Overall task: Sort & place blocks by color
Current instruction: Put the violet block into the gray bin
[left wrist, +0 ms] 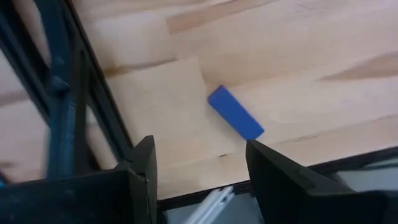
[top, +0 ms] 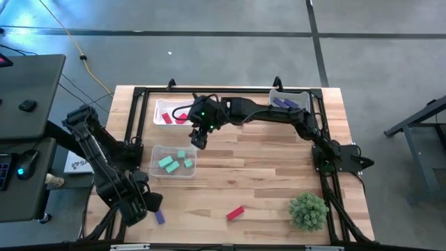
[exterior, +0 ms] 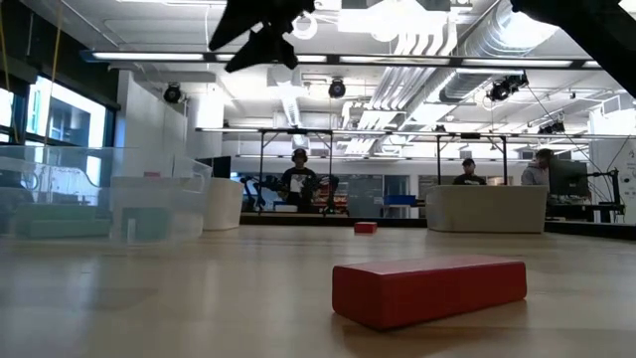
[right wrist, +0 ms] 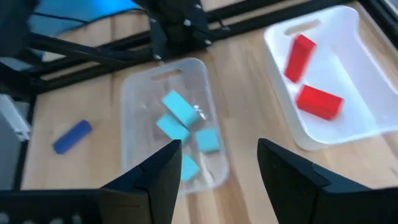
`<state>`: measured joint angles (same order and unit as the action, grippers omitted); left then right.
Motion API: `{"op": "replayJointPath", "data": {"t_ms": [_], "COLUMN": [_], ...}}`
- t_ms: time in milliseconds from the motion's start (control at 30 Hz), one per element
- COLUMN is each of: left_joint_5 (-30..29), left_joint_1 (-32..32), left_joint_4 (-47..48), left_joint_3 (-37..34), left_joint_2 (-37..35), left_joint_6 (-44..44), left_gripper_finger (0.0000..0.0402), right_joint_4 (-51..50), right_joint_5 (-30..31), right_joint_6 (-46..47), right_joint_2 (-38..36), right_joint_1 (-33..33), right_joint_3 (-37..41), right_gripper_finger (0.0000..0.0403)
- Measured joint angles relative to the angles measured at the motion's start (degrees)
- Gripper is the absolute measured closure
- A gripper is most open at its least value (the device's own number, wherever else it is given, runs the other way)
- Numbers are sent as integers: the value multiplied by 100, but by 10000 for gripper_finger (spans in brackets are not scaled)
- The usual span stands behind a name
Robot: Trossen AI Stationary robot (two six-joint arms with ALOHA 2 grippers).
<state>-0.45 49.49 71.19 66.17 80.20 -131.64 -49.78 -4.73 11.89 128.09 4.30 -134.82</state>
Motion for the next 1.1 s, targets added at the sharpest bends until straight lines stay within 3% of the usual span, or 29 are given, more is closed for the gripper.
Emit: {"op": "replayJointPath", "data": {"t_ms": [367,500,1100], "left_joint_5": [-69,-67,170], "left_joint_1": [-101,-118,-505], "left_joint_4": [-572,-871,-993], "left_joint_3": [2,2,2], "left_joint_2": [810,1045,1119], "left_joint_6": [-292,44,7136], "left_gripper_finger": [243,243,242], "right_joint_4": [-307,-456,-679], "right_joint_5": [2,-1,45], "right_joint_6": [-500,-696,-633], "right_joint_2": [-15,-15,-15], "right_joint_1": [26,15,10], "right_joint_3": [0,0,2], "right_gripper_finger": [203,203,203]}}
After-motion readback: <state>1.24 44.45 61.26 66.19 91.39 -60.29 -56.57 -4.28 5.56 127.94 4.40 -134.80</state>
